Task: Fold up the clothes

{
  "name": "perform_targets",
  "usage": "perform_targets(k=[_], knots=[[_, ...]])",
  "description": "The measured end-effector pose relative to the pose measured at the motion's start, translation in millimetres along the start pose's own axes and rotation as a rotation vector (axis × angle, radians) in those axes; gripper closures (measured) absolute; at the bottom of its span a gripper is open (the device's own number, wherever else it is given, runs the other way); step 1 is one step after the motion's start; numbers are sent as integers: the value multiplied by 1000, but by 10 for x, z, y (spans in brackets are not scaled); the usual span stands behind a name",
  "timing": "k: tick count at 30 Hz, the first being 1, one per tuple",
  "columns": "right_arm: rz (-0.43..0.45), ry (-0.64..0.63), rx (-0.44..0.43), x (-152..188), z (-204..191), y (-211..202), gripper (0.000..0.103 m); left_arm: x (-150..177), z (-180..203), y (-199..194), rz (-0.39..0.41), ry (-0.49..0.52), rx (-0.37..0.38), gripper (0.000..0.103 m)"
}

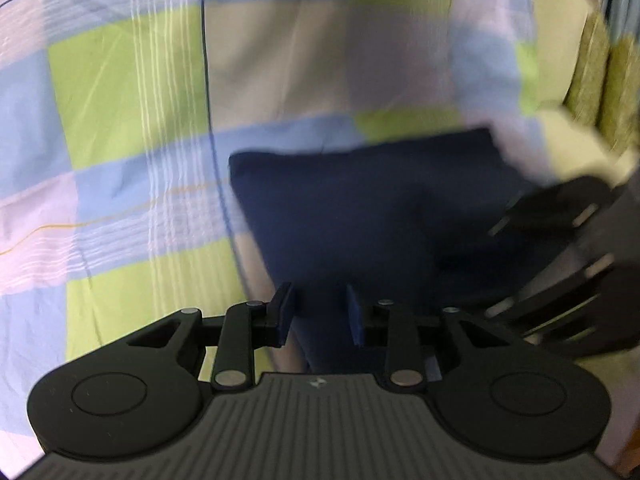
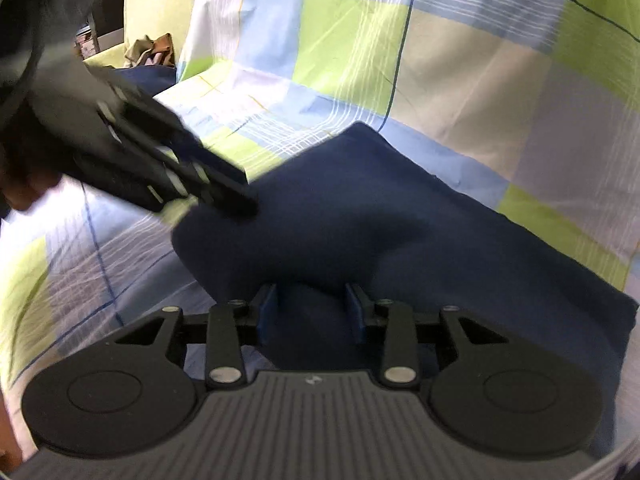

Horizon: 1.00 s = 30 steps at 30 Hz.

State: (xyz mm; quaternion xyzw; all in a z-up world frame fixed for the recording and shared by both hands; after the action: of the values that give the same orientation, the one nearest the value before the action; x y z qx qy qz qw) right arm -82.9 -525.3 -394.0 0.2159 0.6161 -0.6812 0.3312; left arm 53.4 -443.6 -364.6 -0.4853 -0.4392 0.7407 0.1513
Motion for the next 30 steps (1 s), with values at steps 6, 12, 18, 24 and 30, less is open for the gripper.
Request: perform_targets(k=[6, 12, 18, 24, 30], knots=[[49, 155, 81, 2, 212, -291, 72, -118, 112, -222, 37, 64, -3, 70], [16, 233, 105, 292, 333, -379, 76, -11, 332, -61, -8, 137, 38, 66], [5, 157, 125, 344, 305, -250, 77, 71, 300, 95, 20, 90, -10, 66], [-7, 194, 212, 526, 320, -631, 77, -43, 504, -97, -5, 96, -58, 68], [-138, 178, 247, 1172, 391, -738, 77, 70, 551, 132, 3, 127, -144, 65]])
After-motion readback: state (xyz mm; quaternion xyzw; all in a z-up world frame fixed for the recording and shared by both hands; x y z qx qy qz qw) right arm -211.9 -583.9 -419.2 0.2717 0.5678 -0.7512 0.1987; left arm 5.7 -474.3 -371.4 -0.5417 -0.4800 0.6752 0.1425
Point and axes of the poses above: each gripper's, at about its wrist camera, not at the fingertips, and y roughly the way its jaws point, z to its right, x to its underside, the point moved 3 cm from there along y, roughly the way its jaws point, and after that the axes turned 15 degrees about -y, right-handed, at the moved point
